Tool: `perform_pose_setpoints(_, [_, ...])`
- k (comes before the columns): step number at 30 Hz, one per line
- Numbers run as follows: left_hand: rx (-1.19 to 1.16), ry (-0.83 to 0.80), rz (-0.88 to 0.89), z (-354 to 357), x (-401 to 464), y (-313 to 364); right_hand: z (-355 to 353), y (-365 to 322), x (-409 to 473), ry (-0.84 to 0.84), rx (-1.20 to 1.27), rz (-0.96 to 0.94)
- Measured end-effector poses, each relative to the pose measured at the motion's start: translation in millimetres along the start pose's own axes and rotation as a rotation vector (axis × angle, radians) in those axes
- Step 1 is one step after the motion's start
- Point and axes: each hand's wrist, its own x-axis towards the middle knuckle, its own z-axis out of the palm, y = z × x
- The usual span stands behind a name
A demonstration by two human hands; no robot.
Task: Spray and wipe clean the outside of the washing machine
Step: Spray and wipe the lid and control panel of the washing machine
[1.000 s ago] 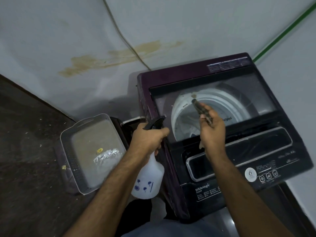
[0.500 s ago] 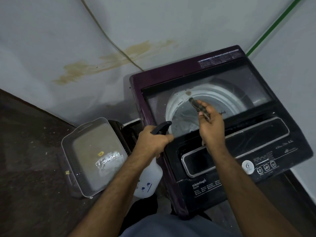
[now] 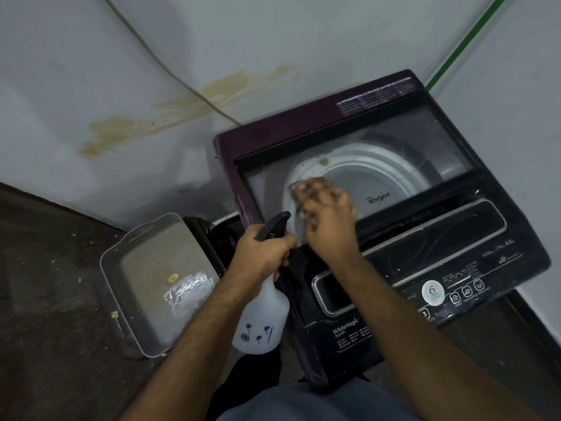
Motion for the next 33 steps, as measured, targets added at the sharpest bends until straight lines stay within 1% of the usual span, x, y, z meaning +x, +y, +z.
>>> perform_pose_setpoints(2, [0.011,0.01,0.014,-1.2,-0.8,3.3,6.0,-5.8,-14.2,-0.078,-0.045,-0.175])
perform_pose_setpoints(4, [0.021,0.008,0.024,-5.3,-0.1,5.9,1.6,5.8,-24.4,-0.076,-0.044,-0.221])
perform_pose_setpoints(6, [-0.004,0.019,0.017,-12.8,1.3,6.0,-4.4,19.0,-18.9,-0.033,-0.042,-0.154])
perform_pose_setpoints(8, [-0.027,0.042,0.009,-18.9,3.0,3.4,-2.6,16.9,2.6,-0.012,-0.027,-0.03])
perform_pose_setpoints(10, [-0.046,0.07,0.011,-22.4,4.9,-0.2,7.2,-2.0,18.6,-0.017,-0.027,-0.013])
perform_pose_setpoints(11, [-0.052,0.076,0.011,-23.3,5.0,-2.0,13.4,-10.1,19.2,-0.047,-0.004,-0.068])
perform_pose_setpoints(13, [-0.057,0.076,0.006,-25.4,4.5,-3.5,21.6,-11.7,7.5,-0.129,0.042,-0.259])
perform_pose_setpoints(15, [-0.055,0.058,0.001,-28.2,5.4,-3.9,17.3,5.9,-7.9,-0.146,0.069,-0.374])
perform_pose_setpoints(16, [-0.061,0.053,-0.003,-29.2,5.8,-3.8,12.6,16.5,-9.6,-0.112,0.079,-0.369])
perform_pose_setpoints(18, [-0.089,0.066,-0.015,-32.4,7.4,-3.1,7.8,26.7,6.0,-0.022,0.118,-0.24])
perform_pose_setpoints(20, [-0.107,0.075,-0.023,-32.6,8.1,-2.3,12.3,17.4,32.9,0.053,0.127,-0.088])
perform_pose_setpoints(21, [-0.11,0.076,-0.021,-32.2,8.9,-0.9,16.9,4.6,43.8,0.063,0.111,-0.065])
perform_pose_setpoints(22, [-0.11,0.073,-0.016,-31.9,9.2,0.5,23.5,-9.1,48.6,0.034,0.089,-0.088])
perform_pose_setpoints(24, [-0.115,0.07,-0.003,-32.3,9.6,5.5,32.5,-28.9,41.3,-0.132,0.033,-0.249])
perform_pose_setpoints(25, [-0.116,0.067,0.005,-33.9,10.5,8.4,33.3,-30.9,31.6,-0.216,0.015,-0.334])
perform_pose_setpoints(26, [-0.119,0.062,0.012,-35.9,11.2,10.6,30.3,-26.5,20.7,-0.263,0.016,-0.405])
perform_pose_setpoints(28, [-0.124,0.053,0.007,-41.1,13.3,13.7,19.6,-7.9,11.4,-0.24,0.044,-0.49])
perform_pose_setpoints(29, [-0.122,0.053,-0.001,-43.0,14.1,15.0,14.6,0.8,16.7,-0.2,0.048,-0.481])
perform_pose_setpoints(30, [-0.114,0.056,-0.01,-44.7,14.9,15.6,11.5,4.4,28.5,-0.147,0.058,-0.423])
perform_pose_setpoints(32, [-0.101,0.061,-0.021,-44.7,16.6,16.5,15.7,-5.4,57.4,-0.025,0.086,-0.238])
perform_pose_setpoints(33, [-0.102,0.063,-0.02,-43.6,17.4,18.0,20.7,-16.3,67.8,-0.001,0.091,-0.184])
